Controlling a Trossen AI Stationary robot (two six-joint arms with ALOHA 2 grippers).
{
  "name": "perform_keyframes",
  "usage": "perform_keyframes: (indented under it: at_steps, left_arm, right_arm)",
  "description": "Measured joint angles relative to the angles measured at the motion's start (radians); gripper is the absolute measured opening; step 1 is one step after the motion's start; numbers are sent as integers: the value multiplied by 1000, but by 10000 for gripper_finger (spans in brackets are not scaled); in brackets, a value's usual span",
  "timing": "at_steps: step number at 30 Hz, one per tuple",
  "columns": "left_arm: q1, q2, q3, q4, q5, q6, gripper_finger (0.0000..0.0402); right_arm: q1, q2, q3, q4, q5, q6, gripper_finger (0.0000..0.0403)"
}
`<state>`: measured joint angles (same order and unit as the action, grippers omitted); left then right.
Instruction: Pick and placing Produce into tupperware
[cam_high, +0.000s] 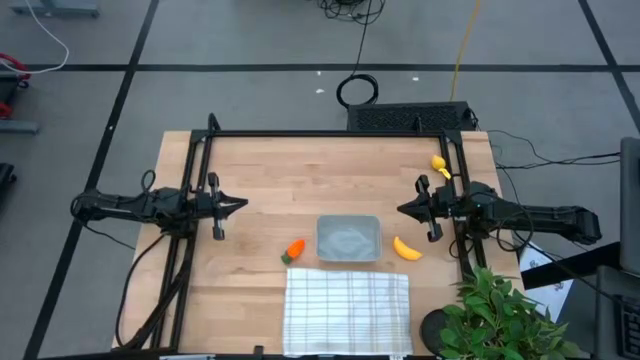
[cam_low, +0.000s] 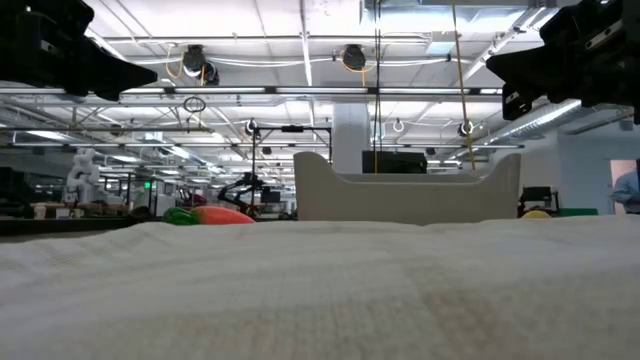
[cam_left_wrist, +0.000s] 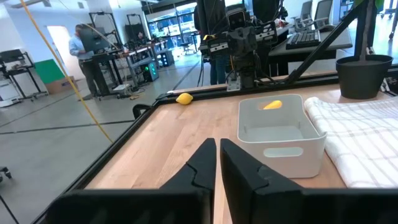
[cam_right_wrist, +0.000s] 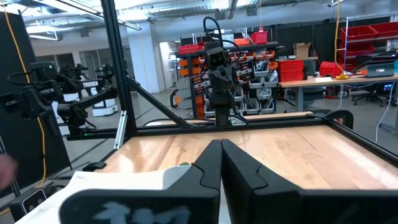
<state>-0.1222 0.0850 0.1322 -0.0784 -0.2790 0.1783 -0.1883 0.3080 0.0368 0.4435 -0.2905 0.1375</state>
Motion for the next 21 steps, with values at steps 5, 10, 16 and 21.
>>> perform_keyframes:
  at_steps: [5,10,16,21]
  left_arm:
    - [0,0,0,0,0,0,19]
    - [0,0,0,0,0,0,5]
    - [0,0,0,0,0,0,9]
    - [0,0,0,1,0,-4,25]
  right_arm:
    - [0,0,0,0,0,0,0]
    - [0,0,0,0,0,0,0]
    - [0,0,0,0,0,0,0]
    - [0,0,0,0,0,0,0]
